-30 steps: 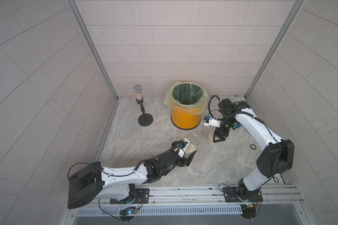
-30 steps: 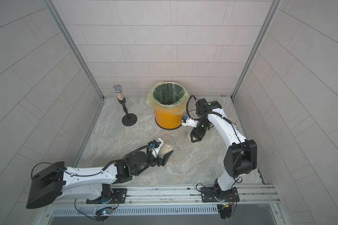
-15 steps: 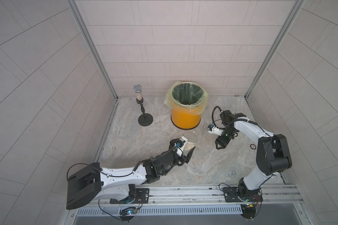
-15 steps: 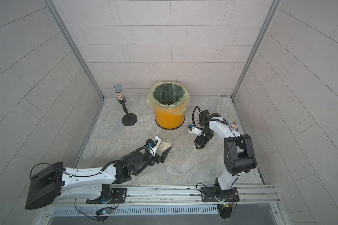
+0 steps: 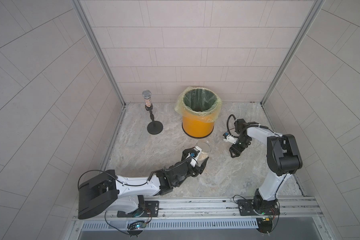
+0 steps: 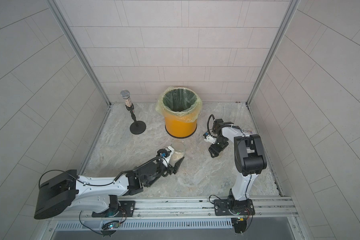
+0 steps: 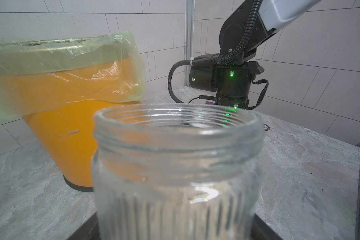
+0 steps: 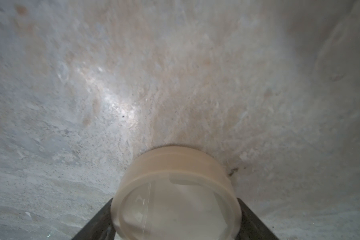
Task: Empty expired oatmeal from jars
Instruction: Place the lid at the center of the board, then place the jar at the center of the board.
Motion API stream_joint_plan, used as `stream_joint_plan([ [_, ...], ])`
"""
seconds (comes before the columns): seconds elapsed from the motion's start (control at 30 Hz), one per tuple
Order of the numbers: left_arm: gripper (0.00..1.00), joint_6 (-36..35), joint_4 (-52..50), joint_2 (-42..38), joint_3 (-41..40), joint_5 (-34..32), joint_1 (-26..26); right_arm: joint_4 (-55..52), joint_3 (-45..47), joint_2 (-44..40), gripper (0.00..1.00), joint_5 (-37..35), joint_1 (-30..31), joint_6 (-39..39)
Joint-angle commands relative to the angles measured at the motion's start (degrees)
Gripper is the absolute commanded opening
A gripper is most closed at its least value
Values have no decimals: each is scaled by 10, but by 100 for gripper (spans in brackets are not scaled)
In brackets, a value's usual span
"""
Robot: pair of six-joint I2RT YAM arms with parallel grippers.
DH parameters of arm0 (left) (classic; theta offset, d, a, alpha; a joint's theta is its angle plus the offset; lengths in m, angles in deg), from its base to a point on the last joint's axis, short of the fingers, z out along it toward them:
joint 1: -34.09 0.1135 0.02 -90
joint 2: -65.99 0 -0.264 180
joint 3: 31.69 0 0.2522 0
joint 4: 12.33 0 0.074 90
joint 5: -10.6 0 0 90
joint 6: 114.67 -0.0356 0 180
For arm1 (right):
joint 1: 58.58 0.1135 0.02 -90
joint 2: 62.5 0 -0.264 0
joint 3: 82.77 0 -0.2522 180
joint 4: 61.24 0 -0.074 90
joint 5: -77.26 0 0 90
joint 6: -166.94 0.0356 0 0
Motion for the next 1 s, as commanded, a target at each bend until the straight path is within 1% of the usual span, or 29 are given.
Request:
stream_joint_plan([
  [0.0, 0, -4, 85, 1, 15, -10, 3, 2, 1, 5, 63, -5, -5, 8],
  [0.03, 0, -3, 89, 4, 14, -11, 4, 1, 0, 5, 71, -6, -7, 8],
  [0.07, 0, -3, 94, 7, 12, -11, 4, 0, 0, 4, 86, -3, -7, 8],
  [0.1, 0, -2, 101, 10, 10, -12, 4, -1, -1, 1, 100, -1, -8, 8],
  [0.23, 0, -2, 118, 21, 6, -9, 6, -20, -7, -38, 99, 28, -21, 6],
  [0.4, 0, -7, 145, 42, 4, -4, 9, -124, -72, -100, 99, 99, -32, -2],
  [0.57, 0, -12, 202, 77, -4, 8, 11, -225, -150, -151, 99, 172, -32, -6],
  [0.73, 0, -19, 302, 139, -14, 23, 11, -322, -237, -157, 99, 278, -32, 5],
  [0.8, 0, -17, 321, 161, -12, 27, 11, -357, -270, -151, 99, 310, -31, 10],
  [0.87, 0, -13, 322, 175, -6, 35, 11, -385, -292, -146, 99, 326, -23, 10],
  [0.97, 0, -6, 322, 189, 5, 44, 11, -406, -301, -145, 100, 326, -5, 10],
])
